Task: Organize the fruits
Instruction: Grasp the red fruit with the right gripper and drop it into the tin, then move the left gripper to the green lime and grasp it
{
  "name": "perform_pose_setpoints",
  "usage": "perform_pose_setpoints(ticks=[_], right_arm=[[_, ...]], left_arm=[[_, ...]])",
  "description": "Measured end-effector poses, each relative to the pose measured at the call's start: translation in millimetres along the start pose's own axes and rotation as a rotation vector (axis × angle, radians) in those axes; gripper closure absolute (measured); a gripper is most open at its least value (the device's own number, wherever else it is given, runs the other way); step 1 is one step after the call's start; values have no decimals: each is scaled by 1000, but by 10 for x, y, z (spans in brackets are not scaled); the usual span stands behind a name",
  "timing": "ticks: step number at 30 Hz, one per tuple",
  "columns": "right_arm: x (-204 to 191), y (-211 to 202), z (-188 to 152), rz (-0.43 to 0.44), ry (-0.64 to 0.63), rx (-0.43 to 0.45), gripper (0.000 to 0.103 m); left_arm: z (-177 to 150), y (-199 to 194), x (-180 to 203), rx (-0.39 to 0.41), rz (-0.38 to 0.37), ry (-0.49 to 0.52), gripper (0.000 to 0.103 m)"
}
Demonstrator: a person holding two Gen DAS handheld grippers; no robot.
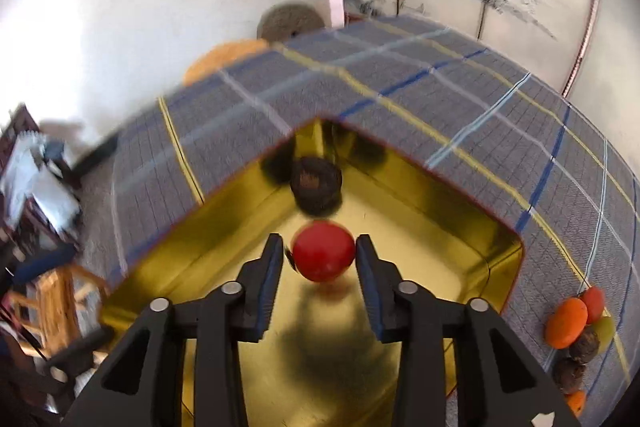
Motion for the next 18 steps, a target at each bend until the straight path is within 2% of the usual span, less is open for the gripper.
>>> perform_pose_setpoints(ticks=[5,7,9,11,14,18], right_arm=[[130,-666,130,-4,48,202,48],[191,-965,30,-24,61,252,47],[272,-1247,-138,-54,69,289,41],[407,-1530,-472,-134,74,307,35],[703,-1856,-992,-259,112,285,34],[1400,-2266,-1833,-500,221,197,32]], left_arm=[[2,8,-23,-5,6,-3,48],[3,-6,-10,-4,5,-1,48],[10,-26,18,-2,4,5,48],[20,-59,63,6,4,17,48],[44,-112,169,12,-3,43,48],[112,-238,422,38,-54,94,48]])
Point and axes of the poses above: each gripper's, at about its wrist camera, not at the fingertips, and y roughly the way its jaws point, x to its right, z to its top, the point moved 8 cm from there along y, roughly the way its jaws point, and after that the axes turned 3 degrees about -y, right-handed, at the moved point
